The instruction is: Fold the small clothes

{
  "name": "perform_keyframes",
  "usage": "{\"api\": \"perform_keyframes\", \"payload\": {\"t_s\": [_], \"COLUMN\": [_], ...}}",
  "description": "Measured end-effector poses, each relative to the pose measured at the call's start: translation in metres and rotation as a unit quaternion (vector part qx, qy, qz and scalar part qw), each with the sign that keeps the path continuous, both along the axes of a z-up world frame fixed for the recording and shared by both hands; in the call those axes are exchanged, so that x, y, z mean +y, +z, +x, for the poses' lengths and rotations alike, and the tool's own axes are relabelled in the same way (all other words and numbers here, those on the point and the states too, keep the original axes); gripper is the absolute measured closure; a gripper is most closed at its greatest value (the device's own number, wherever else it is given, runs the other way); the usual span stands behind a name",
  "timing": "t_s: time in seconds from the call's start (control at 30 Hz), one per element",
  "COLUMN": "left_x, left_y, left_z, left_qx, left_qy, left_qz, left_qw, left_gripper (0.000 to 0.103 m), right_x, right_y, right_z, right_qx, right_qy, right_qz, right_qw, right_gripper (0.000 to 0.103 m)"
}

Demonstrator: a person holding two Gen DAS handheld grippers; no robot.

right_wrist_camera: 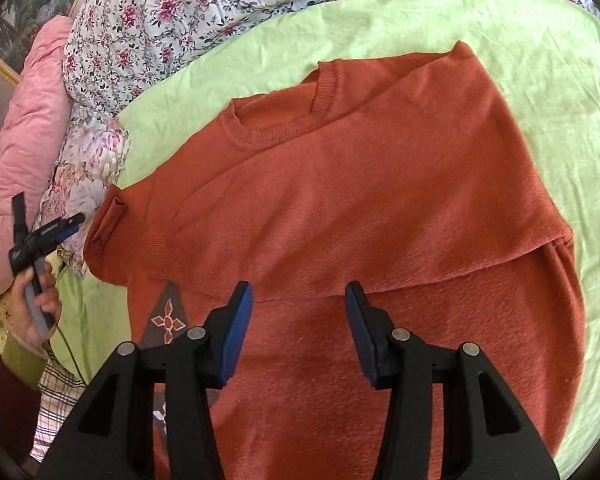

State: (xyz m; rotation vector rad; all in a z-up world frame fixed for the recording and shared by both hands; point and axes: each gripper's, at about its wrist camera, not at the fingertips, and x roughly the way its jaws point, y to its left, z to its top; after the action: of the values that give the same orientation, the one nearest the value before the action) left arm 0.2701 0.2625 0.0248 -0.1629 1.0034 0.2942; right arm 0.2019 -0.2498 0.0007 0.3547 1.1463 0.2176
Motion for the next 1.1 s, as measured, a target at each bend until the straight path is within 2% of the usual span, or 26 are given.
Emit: {"api": "perform_keyframes", "payload": {"t_s": [0.23,0.53,0.57,0.6,0.63,0.7,0.8,0.97,1.07,1.1], "left_x": [0.002,-0.001,-0.001,-0.002,-0.003,-0.009,-0.023,-0.073,-0.114,-0.131], "left_y": [-0.032,-0.069,-0.073,-0.075,-0.075,-0.063,-0.036,0.027,0.056,0.061], "left_z": [0.044,0.064,0.066,0.066,0.066,0.061,0.05,0.026,0.013,0.009], "left_qx": [0.053,0.114,0.12,0.122,0.123,0.109,0.07,-0.022,-0.069,-0.086], "left_qy": [-0.024,-0.046,-0.05,-0.055,-0.057,-0.052,-0.055,-0.081,-0.1,-0.109], "left_qz": [0.031,0.062,0.064,0.062,0.062,0.081,0.07,0.017,-0.027,-0.056], "left_qw": [0.9978,0.9905,0.9894,0.989,0.9888,0.9893,0.9935,0.9964,0.9923,0.9888], "left_gripper": [0.054,0.055,0.064,0.088,0.099,0.101,0.101,0.101,0.101,0.101], "right_x": [0.007,0.004,0.003,0.003,0.003,0.004,0.004,0.0,-0.004,-0.005], "right_y": [-0.001,-0.006,-0.006,-0.006,-0.006,-0.005,-0.002,0.0,0.0,0.001], "right_z": [0.001,0.001,0.001,0.001,0.001,0.0,-0.002,-0.007,-0.009,-0.01], "right_qx": [0.009,0.017,0.017,0.017,0.016,0.013,0.005,-0.006,-0.009,-0.01], "right_qy": [0.006,-0.003,-0.003,-0.003,-0.002,-0.001,0.001,-0.011,-0.021,-0.022], "right_qz": [0.005,0.015,0.016,0.016,0.017,0.017,0.02,0.032,0.039,0.041], "right_qw": [1.0,1.0,1.0,1.0,1.0,1.0,1.0,0.999,0.999,0.999], "right_gripper": [0.054,0.054,0.054,0.054,0.054,0.054,0.054,0.054,0.054,0.054]}}
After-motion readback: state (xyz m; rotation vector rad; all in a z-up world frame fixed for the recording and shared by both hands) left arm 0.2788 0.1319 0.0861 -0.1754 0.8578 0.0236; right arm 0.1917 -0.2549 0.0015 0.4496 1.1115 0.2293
